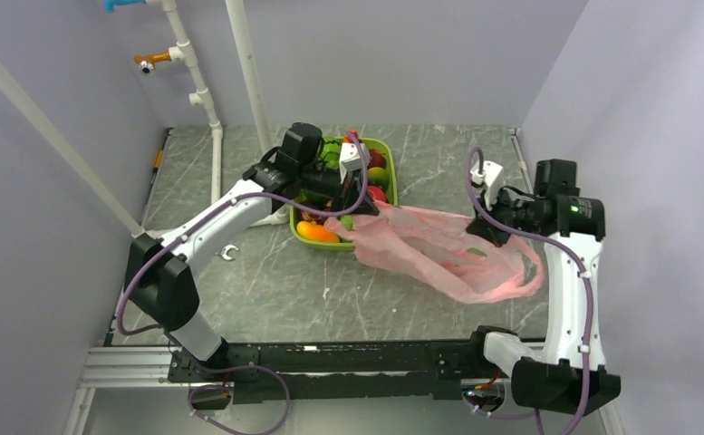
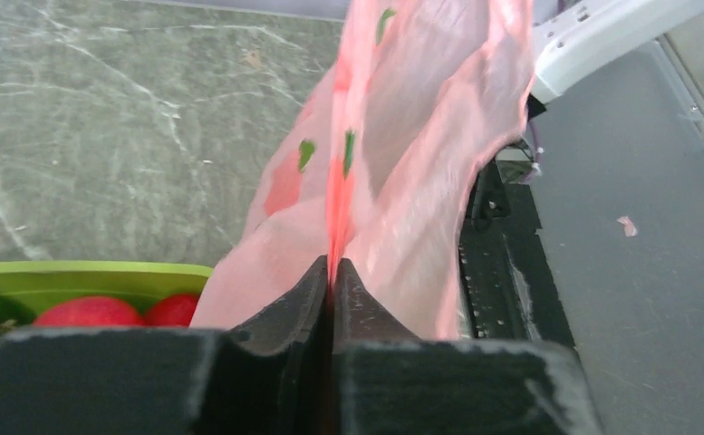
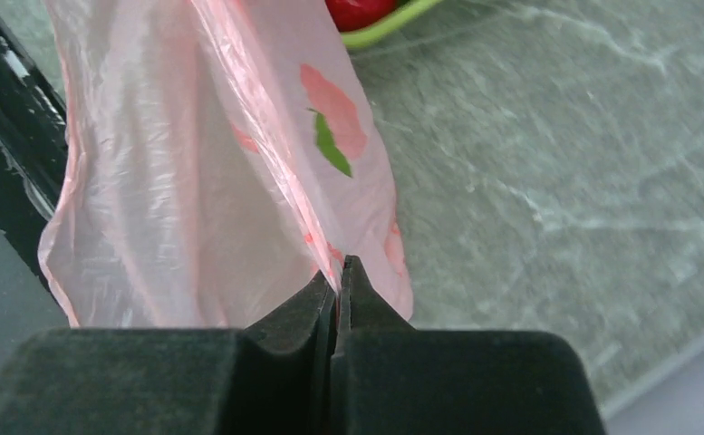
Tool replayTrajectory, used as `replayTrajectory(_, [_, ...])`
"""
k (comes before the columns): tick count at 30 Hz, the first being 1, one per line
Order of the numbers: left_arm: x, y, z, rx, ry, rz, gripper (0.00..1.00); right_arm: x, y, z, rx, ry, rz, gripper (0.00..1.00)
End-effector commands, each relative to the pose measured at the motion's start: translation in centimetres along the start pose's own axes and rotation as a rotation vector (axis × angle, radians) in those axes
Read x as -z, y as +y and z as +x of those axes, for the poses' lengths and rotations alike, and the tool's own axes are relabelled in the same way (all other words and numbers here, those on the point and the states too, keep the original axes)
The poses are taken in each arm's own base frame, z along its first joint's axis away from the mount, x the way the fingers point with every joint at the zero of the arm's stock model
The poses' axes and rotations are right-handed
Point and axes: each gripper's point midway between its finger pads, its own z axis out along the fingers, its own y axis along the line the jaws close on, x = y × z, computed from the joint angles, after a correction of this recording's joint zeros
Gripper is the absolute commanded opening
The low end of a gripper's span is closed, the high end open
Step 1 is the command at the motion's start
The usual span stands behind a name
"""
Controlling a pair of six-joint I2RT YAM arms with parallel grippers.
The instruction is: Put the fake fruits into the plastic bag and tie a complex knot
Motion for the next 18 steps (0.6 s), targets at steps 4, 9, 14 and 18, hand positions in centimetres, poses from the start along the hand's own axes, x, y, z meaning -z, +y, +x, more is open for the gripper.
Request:
replayTrajectory(4, [0.8, 4.3, -5.7, -0.125, -0.087, -0.051, 0.74, 2.1, 0.9, -0.5, -0.251, -0.058, 0.023, 0.00])
replayTrajectory(9, [3.9, 5.0, -10.4, -0.285, -0.124, -0.205, 0.99, 1.0, 0.5, -0.5, -0.436, -0.070, 0.007, 0.00])
replayTrajectory(14, [5.8, -0.4, -12.2, -0.624, -0.116, -0.163, 0.99, 0.4, 0.0, -1.1, -0.579, -0.104, 0.012, 0.00])
replayTrajectory(18, [2.5, -6.6, -8.9, -0.836, 0.018, 0.054, 0.92, 0.2, -0.8, -1.6, -0.652, -0.123, 0.018, 0.00])
